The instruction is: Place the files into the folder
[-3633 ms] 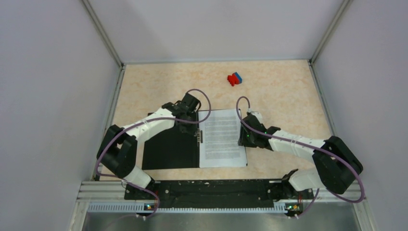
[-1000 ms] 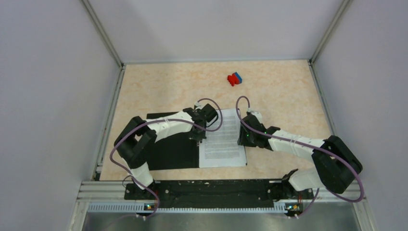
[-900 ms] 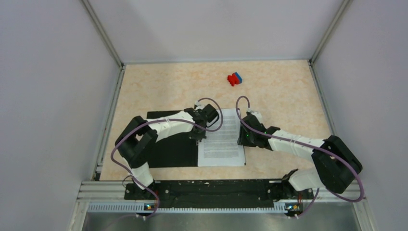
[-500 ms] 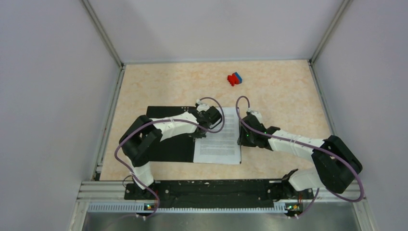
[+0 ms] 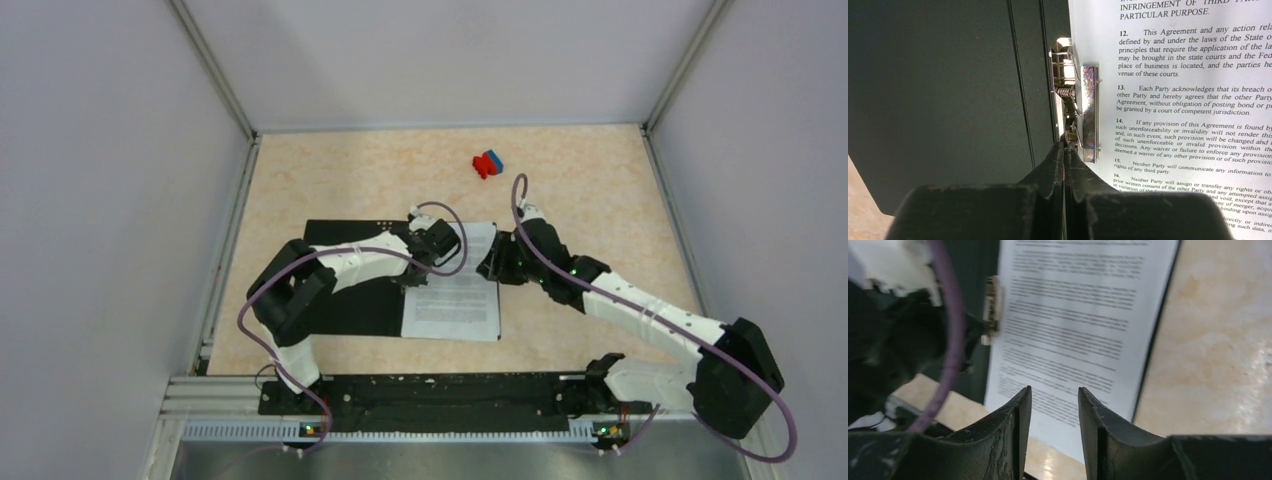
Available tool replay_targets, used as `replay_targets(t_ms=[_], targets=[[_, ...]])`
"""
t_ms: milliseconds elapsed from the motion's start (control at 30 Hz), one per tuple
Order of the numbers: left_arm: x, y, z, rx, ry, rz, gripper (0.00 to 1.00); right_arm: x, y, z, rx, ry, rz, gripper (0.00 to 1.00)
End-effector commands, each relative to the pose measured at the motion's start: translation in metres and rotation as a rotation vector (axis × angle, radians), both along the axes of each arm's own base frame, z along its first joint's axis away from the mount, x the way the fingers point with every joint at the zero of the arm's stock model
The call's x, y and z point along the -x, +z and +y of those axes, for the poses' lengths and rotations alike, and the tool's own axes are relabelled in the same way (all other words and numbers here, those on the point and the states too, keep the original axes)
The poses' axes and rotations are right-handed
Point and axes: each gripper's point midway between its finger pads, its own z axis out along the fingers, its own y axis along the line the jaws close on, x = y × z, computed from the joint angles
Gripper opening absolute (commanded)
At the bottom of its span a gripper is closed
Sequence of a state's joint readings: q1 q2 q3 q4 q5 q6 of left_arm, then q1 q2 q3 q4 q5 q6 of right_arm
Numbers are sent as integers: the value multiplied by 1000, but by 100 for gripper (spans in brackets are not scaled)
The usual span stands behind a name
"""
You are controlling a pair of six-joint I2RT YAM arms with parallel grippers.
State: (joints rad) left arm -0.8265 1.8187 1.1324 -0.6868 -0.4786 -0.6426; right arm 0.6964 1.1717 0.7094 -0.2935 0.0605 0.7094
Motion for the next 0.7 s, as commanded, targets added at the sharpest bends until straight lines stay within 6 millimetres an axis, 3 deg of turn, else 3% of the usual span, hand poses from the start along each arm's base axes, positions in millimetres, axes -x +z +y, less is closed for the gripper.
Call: replay_targets(t_ms=[0,167,233,400,567,667], targets=[[49,-64,7,56,8,284,0,6,48,47,-285,123,-74,40],[51,-60,-4,182,5,337,0,18,53,84,-517,214,-88,40],[51,-57,-10,259,5,363,0,21,48,90,-531,223,-77,40],[47,-52,-4,243,-5,360,0,25,37,99,-505,215,-71,39],[45,-53,-2,219,-14,366,0,31,23,129,-481,254,-64,38],[46,-53,-4,230,-24,381,0,36,4,148,-483,279,-44,36]])
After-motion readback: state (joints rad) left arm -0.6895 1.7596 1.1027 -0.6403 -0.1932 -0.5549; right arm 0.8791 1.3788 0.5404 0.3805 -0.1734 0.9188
